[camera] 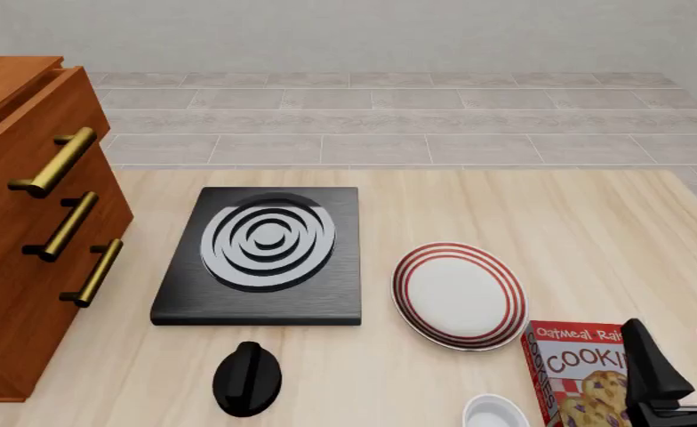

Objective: Pick the akita bowl in the top layer of the wooden cabinet and place it on the plate.

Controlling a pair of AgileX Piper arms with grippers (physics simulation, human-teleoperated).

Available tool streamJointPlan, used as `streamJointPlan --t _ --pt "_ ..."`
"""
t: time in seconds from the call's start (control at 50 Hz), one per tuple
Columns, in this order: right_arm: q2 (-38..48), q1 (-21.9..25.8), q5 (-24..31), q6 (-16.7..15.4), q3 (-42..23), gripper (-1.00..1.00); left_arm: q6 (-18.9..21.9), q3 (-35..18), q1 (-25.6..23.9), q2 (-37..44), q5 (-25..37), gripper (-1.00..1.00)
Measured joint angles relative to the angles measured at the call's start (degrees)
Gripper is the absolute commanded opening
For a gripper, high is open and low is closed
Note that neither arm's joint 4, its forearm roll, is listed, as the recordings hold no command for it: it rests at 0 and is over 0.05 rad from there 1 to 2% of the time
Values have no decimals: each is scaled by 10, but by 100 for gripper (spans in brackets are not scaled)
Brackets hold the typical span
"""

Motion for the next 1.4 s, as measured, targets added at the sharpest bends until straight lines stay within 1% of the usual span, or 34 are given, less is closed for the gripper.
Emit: streamJointPlan --t 0.36,0.62,1.4 --pt "12 1 -10 -3 1 100 10 37 27 11 -33 100" --pt "14 1 -12 -3 1 100 15 61 36 14 -52 100" --pt "16 0 -13 -4 1 100 9 124 60 25 -100 100"
